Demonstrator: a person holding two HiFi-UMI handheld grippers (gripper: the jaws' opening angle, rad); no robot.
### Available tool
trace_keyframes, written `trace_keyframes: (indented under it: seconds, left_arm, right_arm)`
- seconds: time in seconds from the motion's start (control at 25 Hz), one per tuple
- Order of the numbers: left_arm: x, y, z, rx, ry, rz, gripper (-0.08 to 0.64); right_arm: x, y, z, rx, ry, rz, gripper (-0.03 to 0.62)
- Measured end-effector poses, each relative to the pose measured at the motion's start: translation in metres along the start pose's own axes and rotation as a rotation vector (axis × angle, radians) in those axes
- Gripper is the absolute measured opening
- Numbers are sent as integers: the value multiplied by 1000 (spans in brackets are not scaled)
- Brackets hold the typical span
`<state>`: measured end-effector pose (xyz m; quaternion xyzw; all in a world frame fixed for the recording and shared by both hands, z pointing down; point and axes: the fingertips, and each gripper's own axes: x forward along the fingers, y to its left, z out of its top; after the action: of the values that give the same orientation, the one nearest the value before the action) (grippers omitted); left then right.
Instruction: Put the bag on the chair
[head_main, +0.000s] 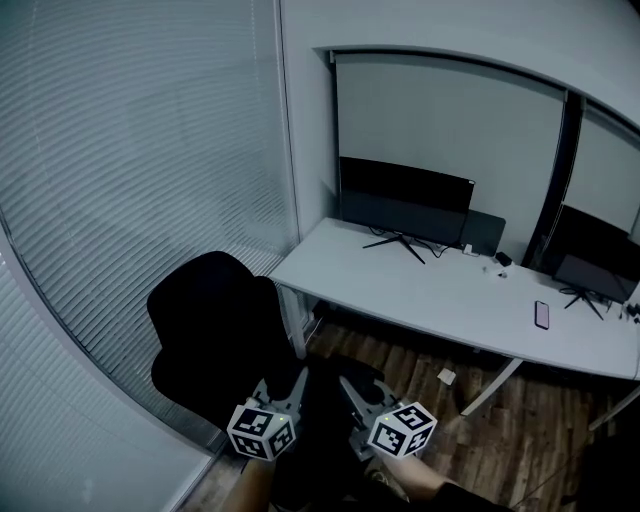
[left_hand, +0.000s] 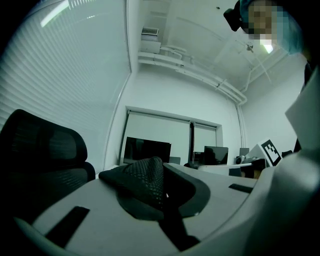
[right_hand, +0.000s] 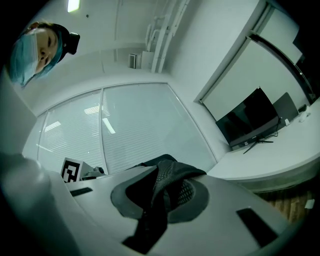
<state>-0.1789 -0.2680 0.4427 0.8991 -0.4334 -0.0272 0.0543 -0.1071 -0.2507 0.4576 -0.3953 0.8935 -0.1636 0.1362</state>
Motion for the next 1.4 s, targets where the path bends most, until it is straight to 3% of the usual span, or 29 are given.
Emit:
trace_keyframes:
  seconds: [0.6,0.96,1.4]
  left_arm:
    - [86,57,-19,-32,46,57,29]
    - [151,81,-30,-31,79,53,29]
    - [197,100,-50,-26,121,72,29]
  right_arm:
    - [52,-65,-4,48,68,59,63]
    - [79,-122,2,73,78,37,62]
    - [98,-176,-1,81,74,-4,63]
